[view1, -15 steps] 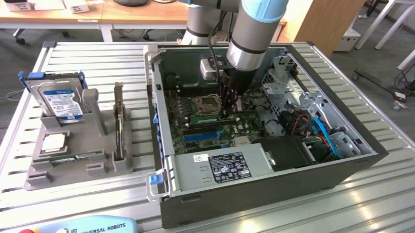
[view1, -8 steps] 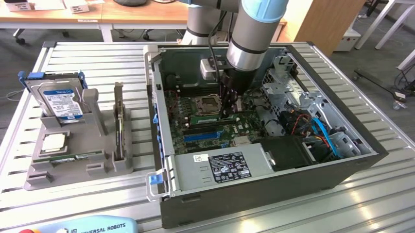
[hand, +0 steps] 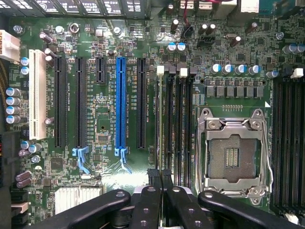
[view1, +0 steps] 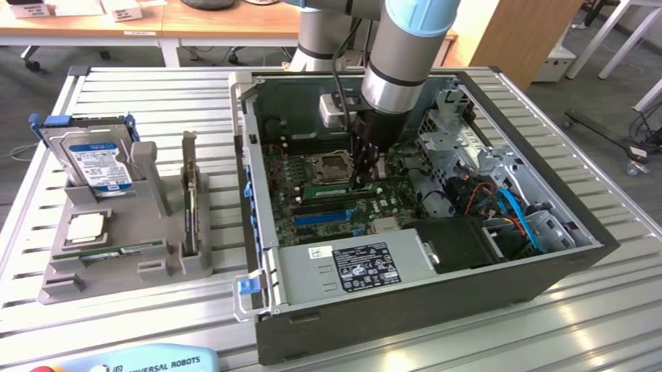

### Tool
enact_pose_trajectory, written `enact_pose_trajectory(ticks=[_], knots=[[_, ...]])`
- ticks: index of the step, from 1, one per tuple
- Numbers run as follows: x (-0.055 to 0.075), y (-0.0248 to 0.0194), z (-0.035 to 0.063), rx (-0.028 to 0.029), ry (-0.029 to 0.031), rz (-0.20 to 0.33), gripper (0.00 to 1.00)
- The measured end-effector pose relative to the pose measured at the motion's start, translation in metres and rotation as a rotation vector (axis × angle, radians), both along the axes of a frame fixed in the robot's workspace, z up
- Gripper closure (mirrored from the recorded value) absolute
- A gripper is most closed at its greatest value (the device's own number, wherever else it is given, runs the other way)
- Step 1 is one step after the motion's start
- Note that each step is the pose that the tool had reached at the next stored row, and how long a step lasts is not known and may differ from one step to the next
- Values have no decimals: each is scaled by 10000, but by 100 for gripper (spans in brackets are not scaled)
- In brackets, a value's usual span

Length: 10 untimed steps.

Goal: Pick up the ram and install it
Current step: 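Insert the ram into the slot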

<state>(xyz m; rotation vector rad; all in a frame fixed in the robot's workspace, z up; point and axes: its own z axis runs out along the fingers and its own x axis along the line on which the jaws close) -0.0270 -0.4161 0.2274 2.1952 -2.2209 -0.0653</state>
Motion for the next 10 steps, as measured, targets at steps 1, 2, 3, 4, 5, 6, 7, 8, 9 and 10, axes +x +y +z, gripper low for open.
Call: enact_pose_trajectory(ticks=[1, 2, 3, 4, 5, 6, 7, 8, 9, 10], knots=[[0, 0, -1, 1, 0, -5, 88], [0, 0, -1, 1, 0, -12, 88], [0, 0, -1, 1, 0, -18, 88], [0, 0, -1, 1, 0, -26, 88], [0, 0, -2, 1, 0, -36, 88], [0, 0, -3, 3, -1, -50, 88], [0, 0, -3, 2, -1, -65, 88], [0, 0, -3, 2, -1, -79, 88], [0, 0, -3, 2, 0, -89, 88], [0, 0, -3, 2, 0, -94, 88]])
